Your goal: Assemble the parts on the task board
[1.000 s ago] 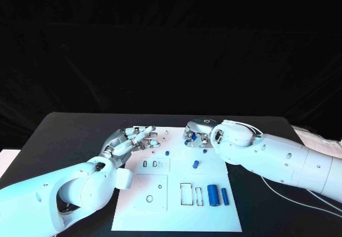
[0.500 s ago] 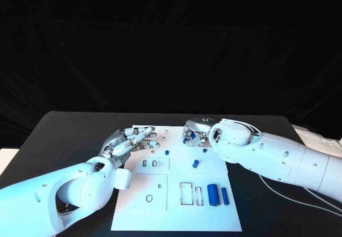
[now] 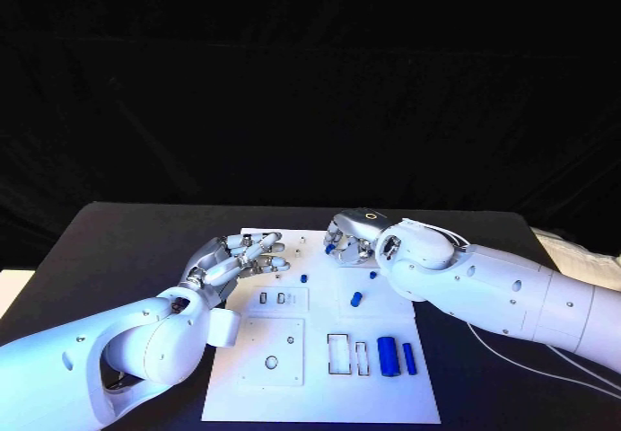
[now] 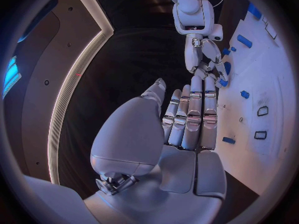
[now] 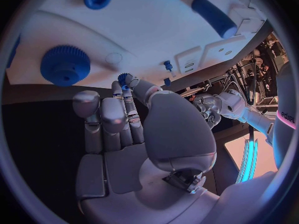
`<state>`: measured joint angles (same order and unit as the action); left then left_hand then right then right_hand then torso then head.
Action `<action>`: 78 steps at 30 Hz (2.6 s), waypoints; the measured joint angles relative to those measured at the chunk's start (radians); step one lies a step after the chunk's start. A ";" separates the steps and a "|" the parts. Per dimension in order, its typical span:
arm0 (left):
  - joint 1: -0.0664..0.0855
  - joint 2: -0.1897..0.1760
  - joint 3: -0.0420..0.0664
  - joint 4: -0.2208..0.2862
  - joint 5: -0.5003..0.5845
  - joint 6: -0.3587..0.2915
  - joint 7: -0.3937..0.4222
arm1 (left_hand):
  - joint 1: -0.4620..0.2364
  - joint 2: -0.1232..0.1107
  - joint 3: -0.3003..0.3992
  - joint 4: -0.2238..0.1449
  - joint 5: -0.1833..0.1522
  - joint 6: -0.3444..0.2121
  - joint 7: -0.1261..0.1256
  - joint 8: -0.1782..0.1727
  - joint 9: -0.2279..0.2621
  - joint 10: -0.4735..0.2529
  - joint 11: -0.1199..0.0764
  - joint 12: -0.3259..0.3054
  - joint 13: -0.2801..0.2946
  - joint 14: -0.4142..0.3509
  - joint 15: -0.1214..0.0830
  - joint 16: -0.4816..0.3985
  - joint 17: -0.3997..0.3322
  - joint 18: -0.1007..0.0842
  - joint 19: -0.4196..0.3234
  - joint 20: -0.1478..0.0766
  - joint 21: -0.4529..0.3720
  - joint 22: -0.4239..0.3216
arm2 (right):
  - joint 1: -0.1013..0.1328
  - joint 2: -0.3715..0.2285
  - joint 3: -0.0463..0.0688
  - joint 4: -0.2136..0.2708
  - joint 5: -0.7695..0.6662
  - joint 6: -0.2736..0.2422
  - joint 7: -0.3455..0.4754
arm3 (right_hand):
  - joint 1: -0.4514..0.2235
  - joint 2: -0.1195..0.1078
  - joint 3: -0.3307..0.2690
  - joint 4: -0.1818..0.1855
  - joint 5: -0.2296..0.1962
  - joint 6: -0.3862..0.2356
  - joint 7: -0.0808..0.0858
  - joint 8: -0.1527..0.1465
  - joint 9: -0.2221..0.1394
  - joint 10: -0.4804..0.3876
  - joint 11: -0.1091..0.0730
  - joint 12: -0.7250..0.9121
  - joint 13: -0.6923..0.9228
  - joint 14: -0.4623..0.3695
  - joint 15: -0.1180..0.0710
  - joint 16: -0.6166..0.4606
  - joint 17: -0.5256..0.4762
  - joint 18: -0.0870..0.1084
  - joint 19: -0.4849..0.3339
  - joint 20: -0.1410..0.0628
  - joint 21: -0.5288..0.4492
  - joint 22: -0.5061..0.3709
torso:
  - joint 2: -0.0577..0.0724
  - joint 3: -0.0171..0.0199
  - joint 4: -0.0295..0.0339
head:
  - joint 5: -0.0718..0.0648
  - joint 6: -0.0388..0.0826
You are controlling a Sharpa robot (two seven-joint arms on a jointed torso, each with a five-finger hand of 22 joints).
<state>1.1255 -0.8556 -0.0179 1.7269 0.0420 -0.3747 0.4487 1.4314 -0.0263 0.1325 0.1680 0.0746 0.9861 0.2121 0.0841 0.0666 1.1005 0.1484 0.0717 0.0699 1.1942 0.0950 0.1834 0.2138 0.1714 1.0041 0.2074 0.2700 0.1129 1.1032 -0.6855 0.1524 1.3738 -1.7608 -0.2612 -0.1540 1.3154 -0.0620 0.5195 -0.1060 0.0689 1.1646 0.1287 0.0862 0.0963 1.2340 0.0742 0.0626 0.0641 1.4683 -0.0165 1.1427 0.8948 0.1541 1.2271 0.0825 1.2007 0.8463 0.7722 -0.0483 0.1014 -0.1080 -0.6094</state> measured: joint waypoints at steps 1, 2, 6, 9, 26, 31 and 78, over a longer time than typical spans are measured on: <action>0.000 0.000 0.000 0.000 0.000 0.000 0.000 | 0.000 0.000 0.000 0.000 0.000 0.000 0.000 0.000 0.000 0.000 0.000 0.000 0.000 0.000 0.000 -0.002 0.001 0.000 0.000 0.000 0.000 -0.001 | 0.000 0.005 0.000 -0.003 0.000 -0.012 -0.001 | 0.000 0.000 0.002 0.002 0.001 0.000 0.000 -0.004 0.000 0.000 0.000 0.000 0.000 0.000 0.000 0.000 -0.001 0.000 0.000 0.000 0.001 0.000 | 0.000 -0.0001 0.0001 | 0.000 0.000; 0.000 0.000 0.000 0.001 0.000 0.000 0.000 | 0.003 0.003 0.001 -0.001 0.000 0.000 0.000 -0.004 0.000 0.000 0.000 0.000 0.000 0.000 0.000 -0.002 0.001 0.000 0.000 0.000 0.000 -0.001 | 0.001 0.011 0.000 -0.007 0.001 -0.024 -0.003 | 0.005 -0.005 0.004 0.004 0.012 0.000 0.000 -0.007 0.000 0.000 0.000 -0.002 0.000 0.000 0.000 0.000 -0.002 0.000 0.000 0.000 0.002 0.000 | 0.001 -0.0006 0.0003 | -0.001 0.001; 0.000 0.000 0.000 0.002 0.000 0.001 -0.001 | 0.005 0.005 0.003 -0.003 0.000 0.000 0.000 -0.004 0.000 0.000 0.000 0.000 -0.001 0.000 0.000 -0.002 0.002 0.000 0.000 0.000 0.000 -0.001 | 0.003 0.044 0.000 -0.035 0.002 -0.073 -0.010 | 0.007 -0.007 0.005 0.006 0.035 0.000 0.000 -0.008 0.000 0.000 0.000 -0.003 0.000 0.000 0.000 0.006 -0.002 0.000 0.000 0.000 0.003 0.004 | 0.003 -0.0012 0.0006 | -0.002 0.003; 0.000 -0.001 0.000 0.003 0.000 0.002 -0.001 | 0.005 0.005 0.003 -0.003 0.000 0.000 0.000 -0.004 0.000 0.000 0.000 0.000 -0.001 0.000 0.000 -0.002 0.002 0.000 0.000 0.000 0.000 -0.001 | 0.004 0.065 0.000 -0.056 0.003 -0.099 -0.014 | 0.006 -0.007 0.005 0.006 0.036 0.000 0.000 -0.008 0.000 0.000 0.000 -0.006 -0.001 0.000 0.000 0.008 0.002 -0.014 0.000 0.000 0.008 0.008 | 0.004 -0.0012 0.0015 | 0.000 0.003; 0.000 -0.004 0.000 0.009 0.000 0.006 -0.003 | 0.005 0.005 0.003 -0.003 0.000 0.000 0.000 -0.004 0.000 0.000 0.000 0.000 -0.001 0.000 0.000 -0.002 0.002 0.000 0.000 0.000 0.000 0.000 | 0.006 0.152 -0.001 -0.160 0.004 -0.149 -0.028 | -0.002 -0.024 0.012 0.013 0.042 -0.003 0.003 -0.014 0.000 -0.001 0.000 -0.003 -0.002 0.000 0.000 0.015 0.007 -0.015 0.000 0.000 0.015 0.013 | 0.010 -0.0025 0.0105 | 0.006 -0.003; 0.001 -0.005 0.000 0.009 0.000 0.006 -0.004 | 0.005 0.005 0.003 -0.003 0.000 0.000 0.000 -0.004 0.000 0.000 0.000 0.000 -0.001 0.000 0.000 -0.002 0.002 0.000 0.000 0.000 0.000 0.000 | 0.006 0.157 -0.001 -0.160 0.008 -0.148 -0.026 | -0.006 -0.027 0.015 0.015 0.042 -0.003 0.003 -0.015 0.000 -0.004 -0.003 -0.003 -0.002 0.000 0.000 0.015 0.007 -0.015 0.000 0.000 0.015 0.013 | 0.011 -0.0030 0.0099 | 0.009 -0.004; 0.002 -0.023 0.000 0.014 0.000 0.007 -0.009 | 0.005 0.005 0.007 -0.007 0.000 0.000 0.000 -0.008 0.000 0.000 0.000 0.000 -0.001 0.000 0.000 -0.007 0.006 0.000 0.000 0.000 0.000 -0.002 | 0.006 -0.074 0.031 0.073 0.078 -0.153 -0.061 | 0.000 -0.094 -0.088 0.093 0.064 -0.136 0.033 -0.023 -0.026 -0.050 0.019 0.070 0.016 -0.001 0.023 0.001 -0.053 -0.015 -0.037 0.026 -0.006 -0.037 | 0.017 -0.0016 -0.0058 | 0.012 0.006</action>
<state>1.1272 -0.8785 -0.0175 1.7408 0.0425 -0.3674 0.4394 1.4366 -0.0211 0.1396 0.1610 0.0746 0.9860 0.2121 0.0765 0.0667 1.1005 0.1484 0.0718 0.0693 1.1941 0.0950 0.1767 0.2196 0.1712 1.0041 0.2074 0.2699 0.1110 1.1089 -0.7596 0.1835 1.4468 -1.6829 -0.4146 -0.2147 1.3156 -0.1562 0.4314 -0.0132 0.1331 1.0284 0.1612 0.0633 0.0700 1.1839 0.0930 0.1327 0.0798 1.4670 0.0063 1.1433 0.8416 0.1391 1.1901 0.1088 1.1952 0.8098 0.7888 -0.0500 0.0956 -0.0964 -0.6034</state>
